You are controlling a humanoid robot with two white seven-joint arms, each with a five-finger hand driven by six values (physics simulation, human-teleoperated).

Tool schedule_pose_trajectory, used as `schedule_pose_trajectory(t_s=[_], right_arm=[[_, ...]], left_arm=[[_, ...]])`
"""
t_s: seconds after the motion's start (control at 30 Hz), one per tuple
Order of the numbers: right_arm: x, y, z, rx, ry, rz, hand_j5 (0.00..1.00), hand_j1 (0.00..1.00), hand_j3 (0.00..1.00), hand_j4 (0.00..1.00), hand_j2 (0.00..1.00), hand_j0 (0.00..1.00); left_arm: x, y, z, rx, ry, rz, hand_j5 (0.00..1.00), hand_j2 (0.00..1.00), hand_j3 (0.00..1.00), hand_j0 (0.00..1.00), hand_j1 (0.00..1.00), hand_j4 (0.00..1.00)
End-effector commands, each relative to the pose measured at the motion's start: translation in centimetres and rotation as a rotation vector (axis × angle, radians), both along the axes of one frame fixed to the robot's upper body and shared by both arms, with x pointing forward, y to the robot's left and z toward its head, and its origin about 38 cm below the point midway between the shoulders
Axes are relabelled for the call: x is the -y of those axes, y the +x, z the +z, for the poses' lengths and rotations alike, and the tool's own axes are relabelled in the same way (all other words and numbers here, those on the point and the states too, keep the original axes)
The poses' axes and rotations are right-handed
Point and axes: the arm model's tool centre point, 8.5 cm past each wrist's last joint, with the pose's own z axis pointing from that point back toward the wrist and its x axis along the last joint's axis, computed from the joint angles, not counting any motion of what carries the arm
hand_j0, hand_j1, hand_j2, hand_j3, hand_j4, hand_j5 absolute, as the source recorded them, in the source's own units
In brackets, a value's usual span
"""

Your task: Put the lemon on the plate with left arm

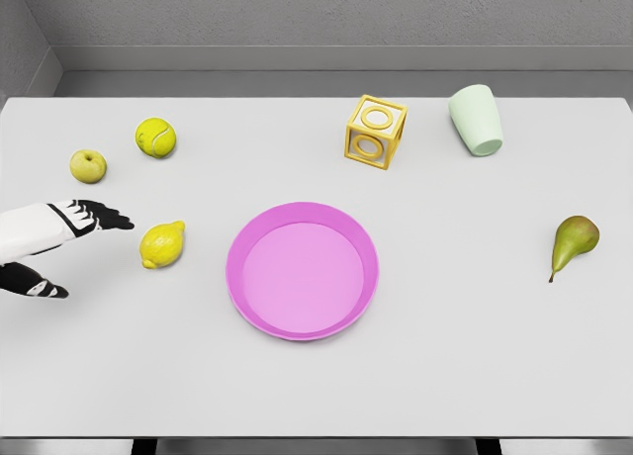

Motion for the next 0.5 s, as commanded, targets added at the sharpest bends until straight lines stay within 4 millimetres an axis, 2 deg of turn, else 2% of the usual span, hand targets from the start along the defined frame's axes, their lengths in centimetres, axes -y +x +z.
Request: schedule_pose_trajectory(t_s=[0.0, 0.17, 0.23, 0.27, 0.4, 0.47], right_arm=[[0.1, 0.0, 0.0, 0.001, -0.007, 0.001, 1.00, 1.00, 1.00, 1.00, 1.00, 1.00], [0.0, -0.3, 0.0, -0.010, -0.003, -0.001, 1.00, 1.00, 1.00, 1.00, 1.00, 1.00], [0.1, -0.3, 0.0, -0.010, -0.003, 0.002, 1.00, 1.00, 1.00, 1.00, 1.00, 1.00], [0.0, -0.3, 0.0, -0.010, -0.003, -0.003, 1.00, 1.00, 1.00, 1.00, 1.00, 1.00], [0.0, -0.3, 0.0, -0.010, -0.003, -0.001, 1.00, 1.00, 1.00, 1.00, 1.00, 1.00], [0.0, -0.3, 0.0, -0.010, -0.003, -0.001, 1.00, 1.00, 1.00, 1.00, 1.00, 1.00]], left_arm=[[-0.1, 0.0, 0.1, -0.001, -0.005, 0.004, 1.00, 1.00, 1.00, 1.00, 1.00, 1.00], [-0.3, -0.2, -0.4, -0.048, 0.059, -0.016, 1.00, 1.00, 1.00, 1.00, 1.00, 1.00], [-2.8, 0.4, -0.6, -0.059, 0.081, 0.057, 1.00, 1.00, 1.00, 1.00, 1.00, 1.00], [-3.2, 0.5, -1.0, -0.084, 0.096, 0.066, 1.00, 1.00, 1.00, 1.00, 1.00, 1.00], [-2.4, 0.2, -2.6, -0.134, 0.108, 0.036, 1.00, 1.00, 1.00, 1.00, 1.00, 1.00], [-0.7, 1.6, -1.8, -0.109, 0.127, -0.018, 1.00, 1.00, 1.00, 1.00, 1.00, 1.00]])
